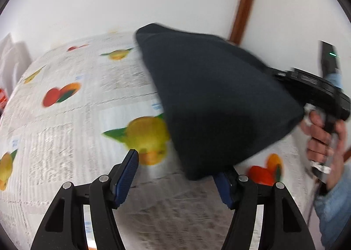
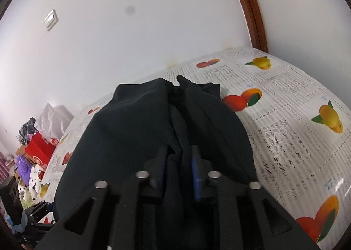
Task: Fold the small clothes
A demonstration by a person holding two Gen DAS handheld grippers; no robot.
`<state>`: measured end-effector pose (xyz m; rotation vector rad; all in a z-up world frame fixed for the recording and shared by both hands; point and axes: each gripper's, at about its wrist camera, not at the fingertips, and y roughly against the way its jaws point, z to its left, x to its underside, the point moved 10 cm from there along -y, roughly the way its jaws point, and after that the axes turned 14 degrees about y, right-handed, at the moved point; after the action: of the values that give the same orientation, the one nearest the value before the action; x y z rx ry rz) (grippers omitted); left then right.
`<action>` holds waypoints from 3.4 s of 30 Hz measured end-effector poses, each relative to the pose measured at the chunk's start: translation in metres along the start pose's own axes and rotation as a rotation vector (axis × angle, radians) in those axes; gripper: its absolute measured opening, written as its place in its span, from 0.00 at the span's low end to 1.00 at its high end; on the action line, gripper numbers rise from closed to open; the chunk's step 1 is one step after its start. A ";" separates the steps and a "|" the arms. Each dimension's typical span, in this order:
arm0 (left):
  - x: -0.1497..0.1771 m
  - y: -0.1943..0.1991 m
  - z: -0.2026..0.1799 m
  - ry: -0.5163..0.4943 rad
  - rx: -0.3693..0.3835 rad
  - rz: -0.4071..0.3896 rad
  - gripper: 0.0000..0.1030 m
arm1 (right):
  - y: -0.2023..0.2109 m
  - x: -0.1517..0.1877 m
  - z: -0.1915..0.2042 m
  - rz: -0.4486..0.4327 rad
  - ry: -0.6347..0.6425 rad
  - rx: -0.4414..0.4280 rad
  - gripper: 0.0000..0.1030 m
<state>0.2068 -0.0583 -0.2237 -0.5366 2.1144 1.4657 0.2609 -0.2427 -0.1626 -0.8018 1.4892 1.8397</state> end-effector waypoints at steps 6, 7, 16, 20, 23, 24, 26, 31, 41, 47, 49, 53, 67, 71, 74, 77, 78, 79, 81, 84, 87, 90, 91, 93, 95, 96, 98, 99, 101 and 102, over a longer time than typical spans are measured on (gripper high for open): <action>-0.008 -0.026 -0.028 -0.029 -0.073 0.038 0.62 | -0.020 -0.005 -0.004 0.035 -0.054 0.023 0.37; -0.008 -0.030 -0.028 -0.025 -0.080 0.046 0.62 | -0.023 -0.008 -0.004 0.031 -0.051 0.038 0.29; -0.002 -0.033 -0.027 0.005 -0.128 0.011 0.64 | 0.041 -0.057 -0.011 -0.205 -0.022 -0.026 0.07; -0.003 -0.034 -0.028 0.011 -0.138 0.008 0.64 | 0.046 -0.035 -0.050 -0.165 -0.061 0.073 0.07; -0.003 -0.035 -0.029 0.013 -0.133 0.009 0.64 | 0.024 0.002 -0.066 -0.031 -0.081 0.084 0.10; -0.003 -0.035 -0.030 0.010 -0.134 0.011 0.64 | 0.024 0.009 -0.069 -0.015 -0.081 0.103 0.13; -0.007 -0.038 -0.029 -0.001 -0.133 0.016 0.64 | 0.031 0.016 -0.071 -0.013 -0.079 0.126 0.20; -0.006 -0.029 -0.017 0.012 -0.111 0.020 0.62 | 0.070 0.025 -0.067 -0.005 0.031 0.201 0.34; -0.002 -0.004 -0.022 -0.024 -0.100 -0.060 0.47 | 0.104 0.067 -0.045 0.141 0.186 0.082 0.48; -0.001 -0.003 -0.029 -0.008 -0.077 -0.035 0.28 | 0.065 0.085 -0.046 0.154 0.131 0.100 0.48; -0.002 -0.003 -0.028 0.006 -0.080 -0.035 0.13 | 0.051 0.078 -0.042 0.128 0.076 0.037 0.28; -0.010 0.002 -0.018 0.058 -0.084 -0.072 0.11 | 0.037 0.059 -0.033 0.089 0.064 0.009 0.16; -0.004 0.013 0.008 0.083 -0.090 -0.012 0.16 | 0.036 0.044 -0.026 0.116 0.186 0.058 0.24; -0.001 0.036 0.010 0.039 -0.100 -0.050 0.22 | 0.073 0.025 -0.038 0.058 0.227 0.102 0.27; -0.012 0.048 0.012 0.085 -0.084 -0.051 0.23 | 0.078 0.002 -0.027 0.033 0.255 0.082 0.30; -0.031 0.051 0.010 0.138 -0.041 -0.049 0.31 | 0.055 -0.022 -0.010 0.018 0.286 0.061 0.31; -0.039 0.051 0.010 0.140 -0.049 -0.068 0.37 | 0.047 -0.025 -0.006 0.024 0.288 0.055 0.31; -0.045 0.050 0.009 0.132 -0.058 -0.085 0.39 | 0.031 -0.030 -0.003 0.041 0.286 0.045 0.31; -0.054 0.045 0.007 0.133 -0.063 -0.085 0.40 | 0.010 -0.035 0.000 0.064 0.278 0.036 0.31; -0.059 0.028 0.003 0.137 -0.032 -0.048 0.40 | -0.022 -0.039 -0.006 0.102 0.243 0.056 0.31; -0.058 0.010 0.003 0.122 -0.058 -0.019 0.40 | -0.042 -0.038 -0.004 0.124 0.216 0.015 0.04; -0.056 0.004 0.005 0.109 -0.066 -0.013 0.43 | -0.026 -0.050 -0.013 0.012 0.176 -0.006 0.03; -0.057 0.004 0.005 0.106 -0.061 -0.011 0.43 | -0.022 -0.051 -0.018 -0.001 0.136 -0.021 0.02; -0.060 0.004 0.006 0.106 -0.071 -0.009 0.43 | -0.024 -0.045 -0.025 0.017 0.074 -0.042 0.03; -0.066 0.006 0.008 0.100 -0.087 -0.015 0.43 | -0.029 -0.038 -0.023 0.061 0.135 0.014 0.03; -0.068 0.006 0.009 0.095 -0.094 -0.016 0.43 | -0.028 -0.036 -0.023 0.073 0.167 0.051 0.03; -0.073 0.007 0.011 0.084 -0.116 -0.022 0.43 | -0.020 -0.038 -0.024 0.075 0.201 0.099 0.03; -0.076 0.007 0.012 0.083 -0.126 -0.022 0.43 | -0.016 -0.044 -0.023 0.074 0.219 0.125 0.04; -0.081 0.004 0.016 0.091 -0.136 -0.018 0.43 | -0.012 -0.051 -0.021 0.084 0.232 0.115 0.05; -0.083 0.003 0.017 0.096 -0.139 -0.016 0.43 | -0.012 -0.058 -0.016 0.091 0.241 0.094 0.07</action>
<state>0.2741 -0.0386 -0.1759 -0.6865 2.0852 1.6164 0.3072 -0.2616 -0.1276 -0.9506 1.7758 1.7719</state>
